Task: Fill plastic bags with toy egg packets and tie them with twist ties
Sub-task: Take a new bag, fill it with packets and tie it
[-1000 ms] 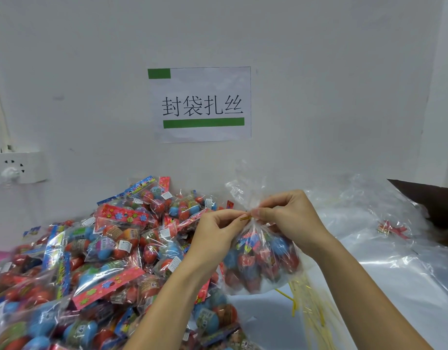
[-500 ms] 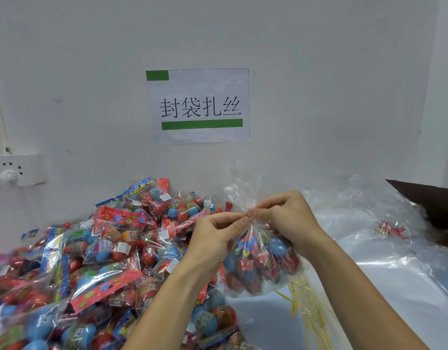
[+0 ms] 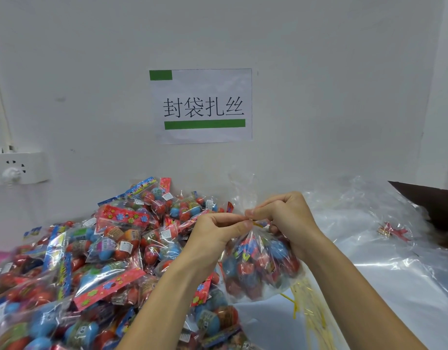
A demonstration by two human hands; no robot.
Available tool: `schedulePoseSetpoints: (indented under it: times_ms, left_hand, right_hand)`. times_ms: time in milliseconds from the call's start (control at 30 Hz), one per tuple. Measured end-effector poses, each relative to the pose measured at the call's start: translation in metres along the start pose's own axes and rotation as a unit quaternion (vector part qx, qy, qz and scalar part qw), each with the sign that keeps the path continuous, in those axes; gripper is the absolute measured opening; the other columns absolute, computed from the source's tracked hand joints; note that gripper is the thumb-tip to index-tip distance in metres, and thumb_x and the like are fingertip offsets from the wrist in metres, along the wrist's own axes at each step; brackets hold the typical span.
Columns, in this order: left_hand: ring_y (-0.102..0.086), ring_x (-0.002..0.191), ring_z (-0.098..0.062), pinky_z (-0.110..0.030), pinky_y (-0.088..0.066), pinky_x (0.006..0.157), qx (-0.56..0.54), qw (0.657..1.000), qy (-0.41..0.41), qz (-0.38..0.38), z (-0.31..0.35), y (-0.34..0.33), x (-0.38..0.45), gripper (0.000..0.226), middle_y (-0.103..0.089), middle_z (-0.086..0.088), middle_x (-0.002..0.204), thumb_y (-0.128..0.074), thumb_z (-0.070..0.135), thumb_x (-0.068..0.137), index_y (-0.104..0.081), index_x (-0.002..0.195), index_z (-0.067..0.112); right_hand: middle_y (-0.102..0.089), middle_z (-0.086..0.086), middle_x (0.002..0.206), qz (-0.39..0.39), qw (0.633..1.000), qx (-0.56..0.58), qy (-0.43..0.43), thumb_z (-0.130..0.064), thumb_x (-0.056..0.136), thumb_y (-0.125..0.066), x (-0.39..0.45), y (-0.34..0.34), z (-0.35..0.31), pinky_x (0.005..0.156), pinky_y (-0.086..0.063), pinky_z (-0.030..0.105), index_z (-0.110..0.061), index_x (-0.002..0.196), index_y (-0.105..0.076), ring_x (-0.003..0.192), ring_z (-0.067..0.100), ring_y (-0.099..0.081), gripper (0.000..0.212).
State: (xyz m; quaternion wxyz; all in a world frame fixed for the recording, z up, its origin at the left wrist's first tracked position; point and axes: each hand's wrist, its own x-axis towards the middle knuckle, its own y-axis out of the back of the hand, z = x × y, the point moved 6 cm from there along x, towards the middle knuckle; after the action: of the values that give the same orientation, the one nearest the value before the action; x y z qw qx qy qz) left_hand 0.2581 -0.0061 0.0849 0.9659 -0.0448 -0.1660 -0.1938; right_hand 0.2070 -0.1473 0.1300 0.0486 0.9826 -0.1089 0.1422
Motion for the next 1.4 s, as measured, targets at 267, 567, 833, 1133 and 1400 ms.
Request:
schedulePoseSetpoints:
  times_ms: [267,567,833,1133,1400]
  left_hand:
    - [-0.073,0.096,-0.014,-0.027,-0.051,0.086,0.032,0.999,0.003,-0.011,0.004,-0.002,-0.002,0.011,-0.078,-0.001,0.097,-0.077,0.016,0.085,-0.082,0.092,0.024]
    - [-0.053,0.071,-0.015,-0.027,-0.045,0.072,0.105,0.994,-0.018,0.007,0.011,-0.011,-0.004,0.017,-0.063,-0.006,0.074,-0.065,0.021,0.094,-0.077,0.088,0.011]
    - [-0.047,0.06,-0.009,-0.022,-0.043,0.06,0.117,0.99,-0.049,0.058,0.025,-0.015,-0.008,0.024,-0.055,0.001,0.064,-0.057,0.019,0.099,-0.07,0.09,0.001]
    - [-0.061,0.083,-0.026,-0.058,-0.051,0.093,0.066,0.993,-0.041,0.087,0.033,0.011,-0.008,0.023,-0.067,-0.021,0.088,-0.062,0.019,0.098,-0.074,0.079,0.024]
    - [-0.065,0.085,-0.023,-0.053,-0.055,0.093,0.059,0.994,-0.044,0.077,0.034,0.01,-0.008,0.026,-0.072,-0.015,0.087,-0.065,0.015,0.096,-0.076,0.077,0.028]
  right_hand:
    - [-0.062,-0.002,0.046,-0.009,1.0,0.018,-0.008,0.01,0.073,-0.073,-0.001,-0.002,-0.001,0.035,-0.039,0.014,-0.011,0.046,-0.071,0.034,0.002,-0.053,0.034]
    - [-0.066,-0.001,0.05,0.014,1.0,-0.013,0.003,0.002,0.072,-0.079,0.001,-0.001,-0.002,0.039,-0.039,0.012,-0.01,0.054,-0.076,0.04,0.001,-0.056,0.021]
    - [-0.067,-0.002,0.053,0.0,0.999,-0.033,0.038,-0.013,0.083,-0.08,-0.001,0.002,-0.009,0.04,-0.04,0.014,-0.007,0.076,-0.08,0.037,0.002,-0.053,0.009]
    - [-0.072,-0.009,0.067,-0.025,0.988,-0.139,0.067,-0.037,0.089,-0.072,0.003,0.011,-0.014,0.05,-0.045,0.013,-0.02,0.085,-0.081,0.058,-0.002,-0.064,0.019]
    - [-0.077,0.002,0.077,-0.06,0.985,-0.153,0.062,-0.032,0.085,-0.078,-0.001,0.003,-0.015,0.064,-0.055,0.024,-0.019,0.084,-0.082,0.073,0.014,-0.073,0.013]
